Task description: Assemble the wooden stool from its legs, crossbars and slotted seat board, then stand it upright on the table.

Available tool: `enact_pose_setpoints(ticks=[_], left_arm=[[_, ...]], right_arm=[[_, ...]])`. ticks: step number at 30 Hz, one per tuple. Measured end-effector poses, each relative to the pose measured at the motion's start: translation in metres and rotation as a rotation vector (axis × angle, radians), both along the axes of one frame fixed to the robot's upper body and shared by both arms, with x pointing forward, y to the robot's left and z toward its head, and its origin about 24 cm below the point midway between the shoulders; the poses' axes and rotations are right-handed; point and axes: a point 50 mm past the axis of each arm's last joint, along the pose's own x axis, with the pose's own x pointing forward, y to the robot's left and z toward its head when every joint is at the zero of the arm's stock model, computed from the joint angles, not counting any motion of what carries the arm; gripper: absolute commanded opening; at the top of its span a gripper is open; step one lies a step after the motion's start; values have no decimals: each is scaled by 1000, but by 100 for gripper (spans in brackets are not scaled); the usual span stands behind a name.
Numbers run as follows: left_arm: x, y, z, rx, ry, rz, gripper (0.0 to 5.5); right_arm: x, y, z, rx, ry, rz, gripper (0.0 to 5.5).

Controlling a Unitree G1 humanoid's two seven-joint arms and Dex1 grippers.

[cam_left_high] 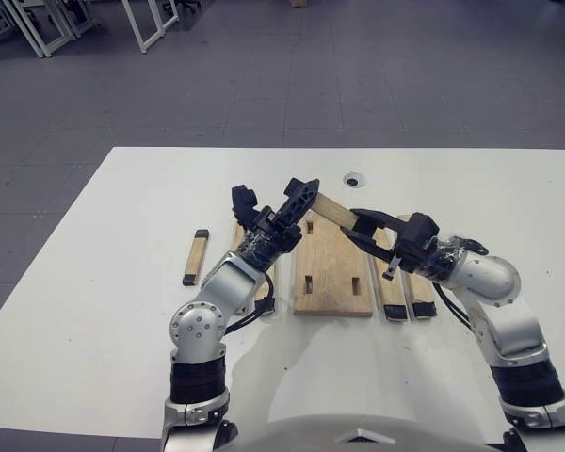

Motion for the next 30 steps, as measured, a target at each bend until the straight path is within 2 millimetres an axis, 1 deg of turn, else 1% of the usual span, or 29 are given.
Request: enact_pose_setpoints(ticks=[1,5,6,7,13,15,18,19,20,22,23,24,26,27,30], left_arm=[[0,0,0,-5,1,-2,52],[-2,1,-1,-41,9,-15,48],[-2,1,-2,-49,16,-16,48],[-2,1,-2,-49,17,-16,46],[2,9,-10,-43,63,29,44],[4,16,-11,-6,61,87,44],[15,61,-16,271,65,399,44],[16,72,-16,357,58,475,44],[17,87,-14,512,35,588,44],[14,104,-9,712,-3,739,44],[12,106,-8,748,-10,771,44],[5,101,-13,789,-8,767,44],[0,92,-20,803,5,742,44],[-4,88,-23,813,9,734,44],[-9,88,-28,833,33,750,44]], right_arm=[[0,0,0,-2,1,0,128],[0,0,-1,-3,3,7,128],[0,0,-1,-5,6,6,165],[0,0,-2,-6,6,6,173],[2,-2,-3,-18,-5,-9,277],[3,-4,-4,-33,-12,-27,283],[12,-21,-7,-16,22,-154,283],[15,-25,-9,-8,36,-196,283],[20,-32,-13,13,70,-280,283],[26,-42,-20,21,116,-406,283],[27,-44,-22,10,122,-436,283],[27,-45,-23,4,124,-453,283],[26,-45,-24,-9,123,-463,283],[24,-44,-28,-28,131,-468,283],[20,-41,-34,-38,151,-458,283]])
